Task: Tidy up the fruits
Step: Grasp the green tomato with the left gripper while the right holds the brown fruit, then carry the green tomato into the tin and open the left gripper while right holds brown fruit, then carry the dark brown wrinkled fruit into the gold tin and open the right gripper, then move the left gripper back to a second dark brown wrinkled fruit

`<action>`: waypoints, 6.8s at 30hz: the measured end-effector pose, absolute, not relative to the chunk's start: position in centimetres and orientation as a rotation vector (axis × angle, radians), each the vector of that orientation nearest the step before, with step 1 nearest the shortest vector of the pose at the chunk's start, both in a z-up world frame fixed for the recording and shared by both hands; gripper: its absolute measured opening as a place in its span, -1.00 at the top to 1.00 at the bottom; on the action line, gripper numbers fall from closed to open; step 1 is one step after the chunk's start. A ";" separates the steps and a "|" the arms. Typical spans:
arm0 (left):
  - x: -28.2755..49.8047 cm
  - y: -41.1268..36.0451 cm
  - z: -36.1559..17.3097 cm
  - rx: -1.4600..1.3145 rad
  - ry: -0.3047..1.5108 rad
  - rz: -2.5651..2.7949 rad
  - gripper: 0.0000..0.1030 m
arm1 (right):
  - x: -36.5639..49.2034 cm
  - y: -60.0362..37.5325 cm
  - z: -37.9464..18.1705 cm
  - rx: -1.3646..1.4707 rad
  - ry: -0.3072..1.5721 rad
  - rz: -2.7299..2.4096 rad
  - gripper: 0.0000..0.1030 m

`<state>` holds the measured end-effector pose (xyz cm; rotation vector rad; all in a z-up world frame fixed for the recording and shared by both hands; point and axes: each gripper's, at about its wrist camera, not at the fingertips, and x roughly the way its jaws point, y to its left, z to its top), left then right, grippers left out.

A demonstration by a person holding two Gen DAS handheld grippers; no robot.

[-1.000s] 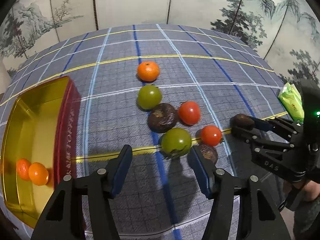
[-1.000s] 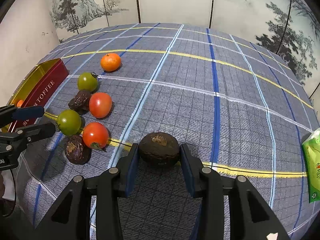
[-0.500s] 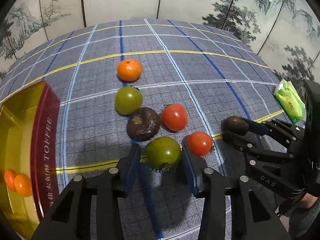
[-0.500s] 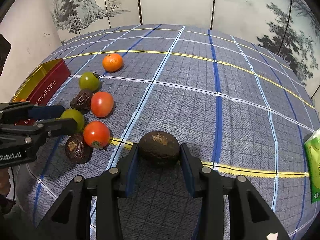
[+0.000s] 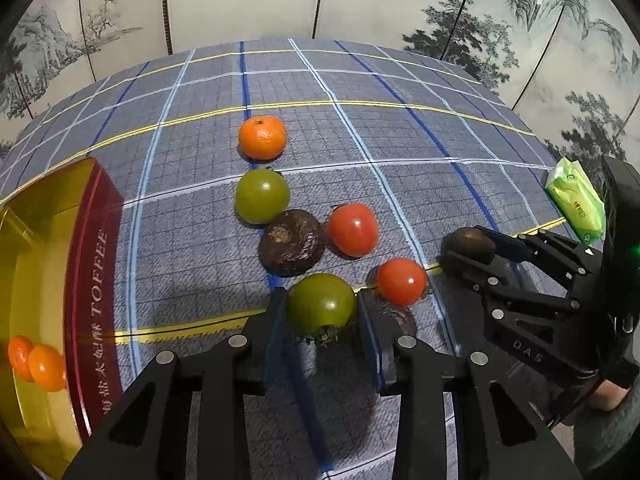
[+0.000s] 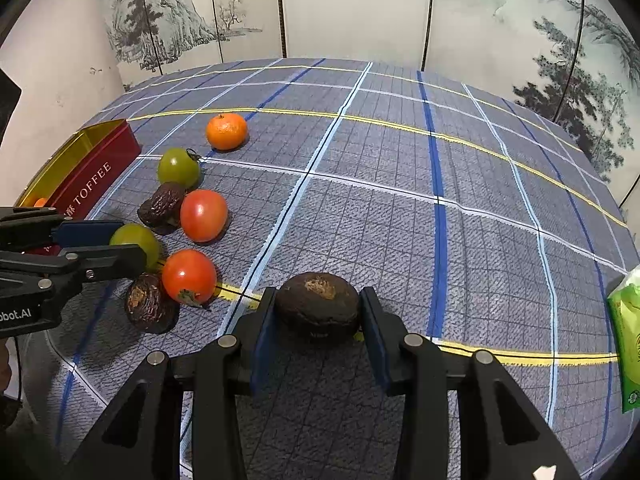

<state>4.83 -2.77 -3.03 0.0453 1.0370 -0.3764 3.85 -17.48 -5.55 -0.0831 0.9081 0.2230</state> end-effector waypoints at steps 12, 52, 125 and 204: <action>4.1 0.0 -1.5 0.024 1.024 -0.311 0.31 | 3.7 -17.5 -5.7 -0.094 0.881 0.222 0.25; 4.7 15.4 1.3 -0.040 0.950 0.097 0.31 | 3.3 -17.7 -5.8 -0.111 0.866 0.248 0.25; 6.6 18.9 -2.4 -0.003 1.019 0.132 -0.06 | 4.1 -17.6 -4.1 -0.157 0.915 0.262 0.31; 2.2 14.0 2.6 -0.094 0.898 0.053 -0.69 | 8.9 -12.2 0.9 -0.168 0.845 0.322 0.12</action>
